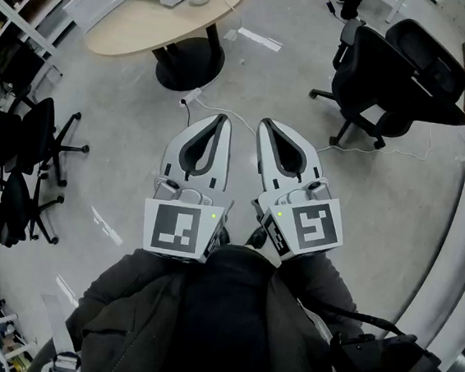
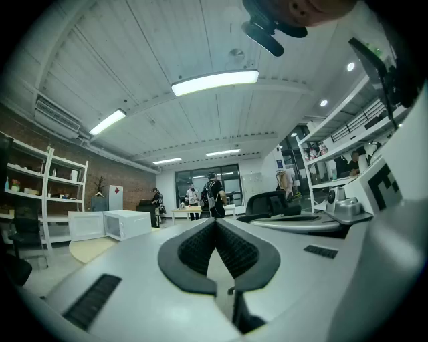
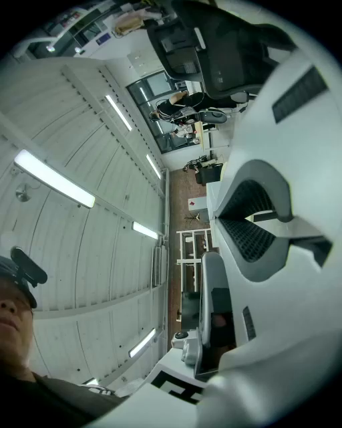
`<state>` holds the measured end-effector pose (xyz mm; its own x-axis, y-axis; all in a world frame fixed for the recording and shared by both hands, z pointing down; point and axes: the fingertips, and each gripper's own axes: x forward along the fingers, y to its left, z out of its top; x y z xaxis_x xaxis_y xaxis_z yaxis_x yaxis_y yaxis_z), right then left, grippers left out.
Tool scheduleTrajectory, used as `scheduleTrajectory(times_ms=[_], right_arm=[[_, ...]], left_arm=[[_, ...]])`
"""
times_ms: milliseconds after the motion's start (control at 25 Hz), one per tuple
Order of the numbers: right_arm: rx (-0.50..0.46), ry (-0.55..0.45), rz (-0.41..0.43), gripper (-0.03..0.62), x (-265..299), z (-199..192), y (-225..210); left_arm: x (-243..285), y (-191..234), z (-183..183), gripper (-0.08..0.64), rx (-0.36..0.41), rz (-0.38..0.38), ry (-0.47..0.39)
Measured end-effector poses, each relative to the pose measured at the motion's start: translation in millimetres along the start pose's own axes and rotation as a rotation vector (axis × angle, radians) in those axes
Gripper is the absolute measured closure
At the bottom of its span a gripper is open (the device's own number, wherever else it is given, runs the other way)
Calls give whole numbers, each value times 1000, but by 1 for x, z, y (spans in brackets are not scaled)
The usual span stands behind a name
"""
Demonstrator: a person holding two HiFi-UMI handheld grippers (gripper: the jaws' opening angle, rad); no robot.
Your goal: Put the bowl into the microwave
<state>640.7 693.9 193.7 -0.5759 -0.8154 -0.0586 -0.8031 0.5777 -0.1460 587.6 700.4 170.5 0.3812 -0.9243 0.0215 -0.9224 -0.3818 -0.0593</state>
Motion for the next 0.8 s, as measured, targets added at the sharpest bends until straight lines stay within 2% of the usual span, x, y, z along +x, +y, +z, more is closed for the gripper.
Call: scheduleTrajectory(times_ms=[200,320,600,800], right_arm=[[54,-31,-18,584,-13,-2,-33],[98,-54,-46,583,-16,-3,-49],[121,-16,-29,583,12,-19,-59],[112,19,-3,583,57,-29,-51]], left_arm=[[13,-20,-11,551,-3,7,17],[18,-16,-19,551,-12,28,39],[31,15,-35,551,14,76,67],[50,58,-43,551,-11,90,53]])
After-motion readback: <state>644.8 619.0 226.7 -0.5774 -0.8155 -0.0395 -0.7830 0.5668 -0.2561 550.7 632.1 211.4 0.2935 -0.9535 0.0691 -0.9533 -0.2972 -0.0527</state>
